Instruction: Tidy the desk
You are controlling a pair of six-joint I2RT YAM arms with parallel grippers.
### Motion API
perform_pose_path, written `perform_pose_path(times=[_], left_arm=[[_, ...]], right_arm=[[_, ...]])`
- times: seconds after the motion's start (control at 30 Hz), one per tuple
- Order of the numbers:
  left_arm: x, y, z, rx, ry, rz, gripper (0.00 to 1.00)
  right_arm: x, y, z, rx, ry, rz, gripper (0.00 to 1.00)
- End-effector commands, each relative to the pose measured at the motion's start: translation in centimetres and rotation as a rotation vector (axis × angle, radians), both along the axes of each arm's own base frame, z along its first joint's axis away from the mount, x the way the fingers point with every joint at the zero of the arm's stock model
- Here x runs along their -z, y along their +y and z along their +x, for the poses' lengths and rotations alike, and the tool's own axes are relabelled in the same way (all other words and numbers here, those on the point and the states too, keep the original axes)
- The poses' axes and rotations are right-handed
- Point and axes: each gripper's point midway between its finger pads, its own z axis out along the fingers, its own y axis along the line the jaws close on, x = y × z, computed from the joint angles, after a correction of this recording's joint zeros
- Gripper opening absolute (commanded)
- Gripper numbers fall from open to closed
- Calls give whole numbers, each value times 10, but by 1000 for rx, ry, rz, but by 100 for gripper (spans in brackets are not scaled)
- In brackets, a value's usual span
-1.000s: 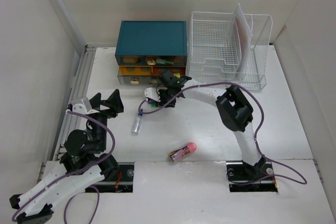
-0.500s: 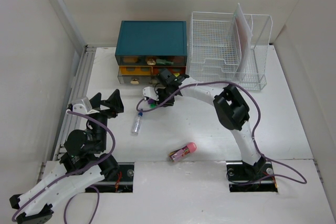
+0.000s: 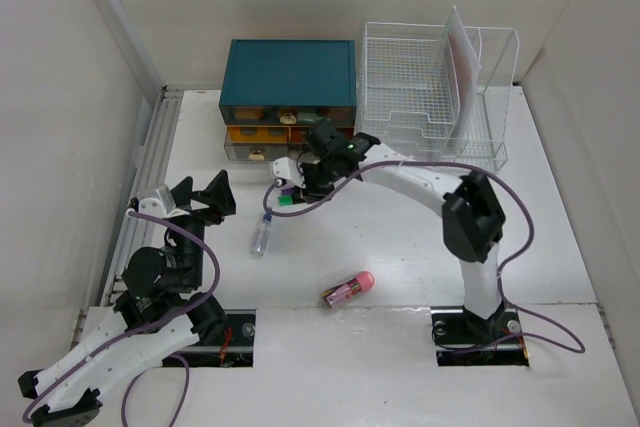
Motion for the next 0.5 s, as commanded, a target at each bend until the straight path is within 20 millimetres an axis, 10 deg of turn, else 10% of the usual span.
perform_pose_path(times=[0.0, 0.27, 0.47], left_arm=[[-8, 1, -2, 6, -32, -17, 72], [-4, 2, -1, -5, -23, -3, 72], [-2, 0, 0, -5, -17, 4, 72]], right_arm=[[-102, 17, -16, -39, -77, 234, 5], [-180, 10, 11, 132, -277, 375, 6], [-167, -11, 67, 338, -455, 258, 6]])
